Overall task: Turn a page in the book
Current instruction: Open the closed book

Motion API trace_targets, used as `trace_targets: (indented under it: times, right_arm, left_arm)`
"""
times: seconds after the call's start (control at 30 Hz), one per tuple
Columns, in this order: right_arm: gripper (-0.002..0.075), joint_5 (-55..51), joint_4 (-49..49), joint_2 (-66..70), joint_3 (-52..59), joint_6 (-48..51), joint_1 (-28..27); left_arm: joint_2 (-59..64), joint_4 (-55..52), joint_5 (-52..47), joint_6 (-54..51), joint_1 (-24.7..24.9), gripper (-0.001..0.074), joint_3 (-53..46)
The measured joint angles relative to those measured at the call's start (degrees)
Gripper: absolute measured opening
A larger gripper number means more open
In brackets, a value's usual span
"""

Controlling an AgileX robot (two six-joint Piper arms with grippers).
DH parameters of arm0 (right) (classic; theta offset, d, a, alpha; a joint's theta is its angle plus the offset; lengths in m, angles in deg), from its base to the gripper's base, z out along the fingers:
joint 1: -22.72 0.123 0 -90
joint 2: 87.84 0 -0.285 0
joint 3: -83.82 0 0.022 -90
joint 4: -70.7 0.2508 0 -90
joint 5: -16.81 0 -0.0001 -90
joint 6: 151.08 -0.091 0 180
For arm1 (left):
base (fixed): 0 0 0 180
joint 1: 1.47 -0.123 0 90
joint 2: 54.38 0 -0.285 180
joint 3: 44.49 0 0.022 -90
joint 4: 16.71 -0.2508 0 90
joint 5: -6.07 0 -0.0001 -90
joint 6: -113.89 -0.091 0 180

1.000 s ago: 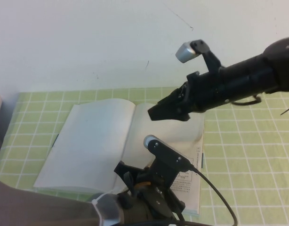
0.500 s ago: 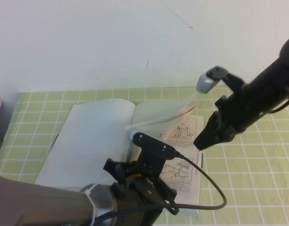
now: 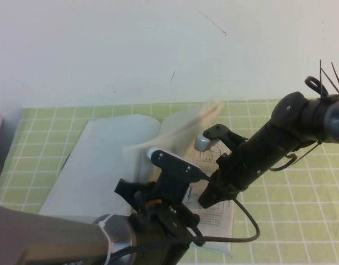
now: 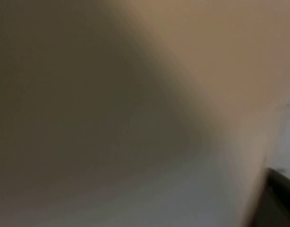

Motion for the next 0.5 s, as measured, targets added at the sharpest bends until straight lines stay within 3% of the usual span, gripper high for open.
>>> trace_targets:
  times: [0.2, 0.5]
  right_arm:
    - [0.0003, -0.14, -3.74, 0.00, -0.24, -5.11, 0.47]
    - [0.0003, -2.09, -17.51, -1.79, -1.17, -16.96, 1.15]
  left_arm:
    - [0.00, 0.24, 4.36, -0.61, -0.12, -0.0004, 0.00]
    - [-1.88, 7.12, 7.68, -2.22, -0.12, -0.0004, 0.08]
